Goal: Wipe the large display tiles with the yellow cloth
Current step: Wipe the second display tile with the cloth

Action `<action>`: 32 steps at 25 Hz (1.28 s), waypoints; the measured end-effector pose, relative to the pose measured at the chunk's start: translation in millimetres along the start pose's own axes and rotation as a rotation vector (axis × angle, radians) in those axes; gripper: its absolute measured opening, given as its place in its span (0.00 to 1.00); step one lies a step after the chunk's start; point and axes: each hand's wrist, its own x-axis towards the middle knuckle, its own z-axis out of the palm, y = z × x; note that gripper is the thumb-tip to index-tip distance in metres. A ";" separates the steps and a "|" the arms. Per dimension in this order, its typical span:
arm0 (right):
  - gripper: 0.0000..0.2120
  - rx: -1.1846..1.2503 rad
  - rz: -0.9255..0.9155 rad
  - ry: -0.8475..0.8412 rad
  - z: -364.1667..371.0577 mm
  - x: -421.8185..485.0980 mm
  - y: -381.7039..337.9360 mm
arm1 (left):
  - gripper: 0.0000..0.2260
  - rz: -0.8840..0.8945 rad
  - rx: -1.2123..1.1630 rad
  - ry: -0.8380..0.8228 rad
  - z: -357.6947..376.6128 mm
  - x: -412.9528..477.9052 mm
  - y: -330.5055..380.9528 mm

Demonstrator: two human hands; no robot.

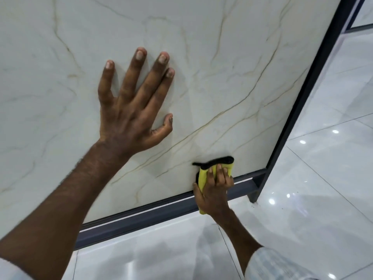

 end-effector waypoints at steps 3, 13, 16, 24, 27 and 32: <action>0.43 0.115 -0.061 0.126 -38.3 92.3 -24.2 | 0.32 -0.073 -0.089 -0.015 -7.3 0.8 6.9; 0.34 -0.063 -0.048 0.218 -24.0 74.8 47.9 | 0.33 -0.086 -0.075 -0.007 22.6 12.4 79.2; 0.35 -0.067 -0.047 0.121 -17.2 34.8 65.9 | 0.33 -0.080 -0.074 0.021 26.7 11.5 77.5; 0.45 0.070 -0.086 0.274 -106.9 219.3 4.4 | 0.32 -0.078 -0.123 -0.008 10.4 16.0 74.9; 0.43 0.012 -0.113 0.314 -124.2 254.8 3.5 | 0.27 -0.152 -0.260 0.037 -15.2 39.1 64.6; 0.41 -0.081 -0.202 0.160 -97.1 163.3 27.6 | 0.28 -0.146 -0.158 0.219 -37.8 161.7 -17.2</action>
